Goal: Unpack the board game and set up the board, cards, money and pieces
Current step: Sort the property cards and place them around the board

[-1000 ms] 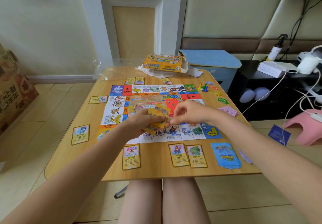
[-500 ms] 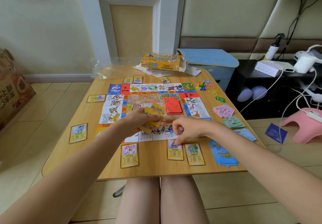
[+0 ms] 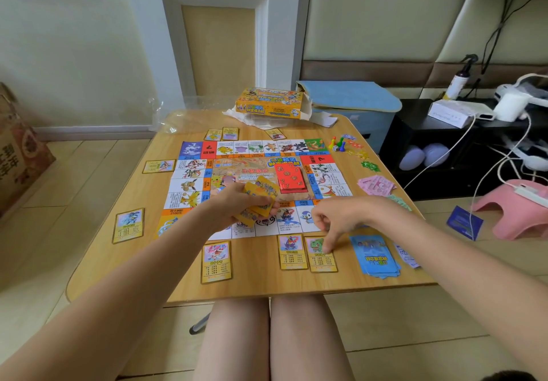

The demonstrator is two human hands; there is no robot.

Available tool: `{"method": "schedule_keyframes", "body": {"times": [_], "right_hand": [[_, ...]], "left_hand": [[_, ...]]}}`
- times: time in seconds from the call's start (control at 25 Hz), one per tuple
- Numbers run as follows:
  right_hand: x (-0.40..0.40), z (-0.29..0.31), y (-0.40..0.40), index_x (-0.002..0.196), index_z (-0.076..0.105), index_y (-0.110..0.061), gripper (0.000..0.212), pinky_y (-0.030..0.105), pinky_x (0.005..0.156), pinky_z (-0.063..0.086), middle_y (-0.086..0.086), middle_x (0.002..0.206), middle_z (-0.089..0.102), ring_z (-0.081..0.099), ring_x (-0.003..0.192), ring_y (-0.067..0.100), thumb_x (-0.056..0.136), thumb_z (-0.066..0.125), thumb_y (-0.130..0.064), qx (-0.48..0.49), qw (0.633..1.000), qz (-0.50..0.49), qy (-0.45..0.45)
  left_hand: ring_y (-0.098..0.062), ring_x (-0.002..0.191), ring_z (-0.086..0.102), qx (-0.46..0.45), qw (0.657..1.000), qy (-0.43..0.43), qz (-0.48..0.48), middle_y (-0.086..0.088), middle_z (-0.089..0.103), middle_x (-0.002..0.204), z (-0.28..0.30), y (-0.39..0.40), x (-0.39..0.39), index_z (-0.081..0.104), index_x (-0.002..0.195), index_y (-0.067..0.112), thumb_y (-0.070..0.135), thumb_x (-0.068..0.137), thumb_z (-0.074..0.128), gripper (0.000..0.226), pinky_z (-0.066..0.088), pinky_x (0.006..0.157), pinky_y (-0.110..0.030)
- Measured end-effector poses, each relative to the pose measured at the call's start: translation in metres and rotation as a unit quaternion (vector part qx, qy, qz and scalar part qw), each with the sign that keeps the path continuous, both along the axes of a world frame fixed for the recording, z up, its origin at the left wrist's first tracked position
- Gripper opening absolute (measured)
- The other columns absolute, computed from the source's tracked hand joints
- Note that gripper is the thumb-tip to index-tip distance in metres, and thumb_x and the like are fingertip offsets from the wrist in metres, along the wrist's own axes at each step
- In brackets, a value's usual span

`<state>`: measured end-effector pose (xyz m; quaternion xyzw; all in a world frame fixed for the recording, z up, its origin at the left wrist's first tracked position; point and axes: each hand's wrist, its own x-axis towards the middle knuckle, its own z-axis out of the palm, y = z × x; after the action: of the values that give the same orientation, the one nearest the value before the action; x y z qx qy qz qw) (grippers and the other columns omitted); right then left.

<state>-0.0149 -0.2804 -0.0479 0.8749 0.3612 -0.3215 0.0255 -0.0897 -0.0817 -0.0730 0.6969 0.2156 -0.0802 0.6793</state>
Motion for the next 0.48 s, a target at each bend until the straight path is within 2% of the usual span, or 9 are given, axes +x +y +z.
{"method": "schedule_keyframes", "body": {"times": [0.12,0.28,0.4,0.48], "right_hand": [[0.003,0.001,0.005,0.073,0.04,-0.024,0.038,0.024,0.056,0.03,-0.008,0.074,0.042,0.037,0.064,0.009,0.073,0.078,-0.03,-0.008,1.0,0.006,-0.001],[0.006,-0.001,0.004,0.073,0.041,-0.024,0.038,0.024,0.057,0.032,-0.007,0.075,0.043,0.039,0.065,0.01,0.072,0.078,-0.03,-0.008,1.0,0.001,0.006],[0.005,0.005,0.002,0.076,0.046,-0.024,0.033,0.022,0.057,0.034,-0.008,0.075,0.046,0.041,0.065,0.009,0.072,0.079,-0.028,0.019,1.0,-0.005,0.019],[0.005,0.016,-0.001,0.085,0.049,-0.023,0.032,0.02,0.056,0.035,-0.01,0.074,0.045,0.043,0.064,0.006,0.073,0.079,-0.029,0.032,0.999,-0.013,0.015]], "left_hand": [[-0.026,0.085,0.065,0.016,1.0,-0.001,0.004,-0.014,0.065,0.098,0.003,0.002,-0.001,0.053,0.109,-0.001,0.009,0.082,0.068,0.032,0.051,0.087,-0.044],[-0.02,0.07,0.067,0.025,1.0,-0.001,-0.004,-0.009,0.068,0.085,0.005,0.005,-0.002,0.056,0.105,0.001,0.01,0.083,0.067,0.027,0.055,0.065,-0.032],[-0.028,0.086,0.067,0.03,1.0,0.006,0.001,-0.015,0.067,0.098,0.004,0.005,-0.001,0.055,0.111,-0.002,0.01,0.082,0.068,0.034,0.055,0.078,-0.039],[-0.026,0.081,0.067,0.025,1.0,0.008,-0.003,-0.014,0.067,0.096,0.006,0.003,0.0,0.054,0.111,-0.002,0.009,0.083,0.068,0.034,0.057,0.072,-0.035]]}}
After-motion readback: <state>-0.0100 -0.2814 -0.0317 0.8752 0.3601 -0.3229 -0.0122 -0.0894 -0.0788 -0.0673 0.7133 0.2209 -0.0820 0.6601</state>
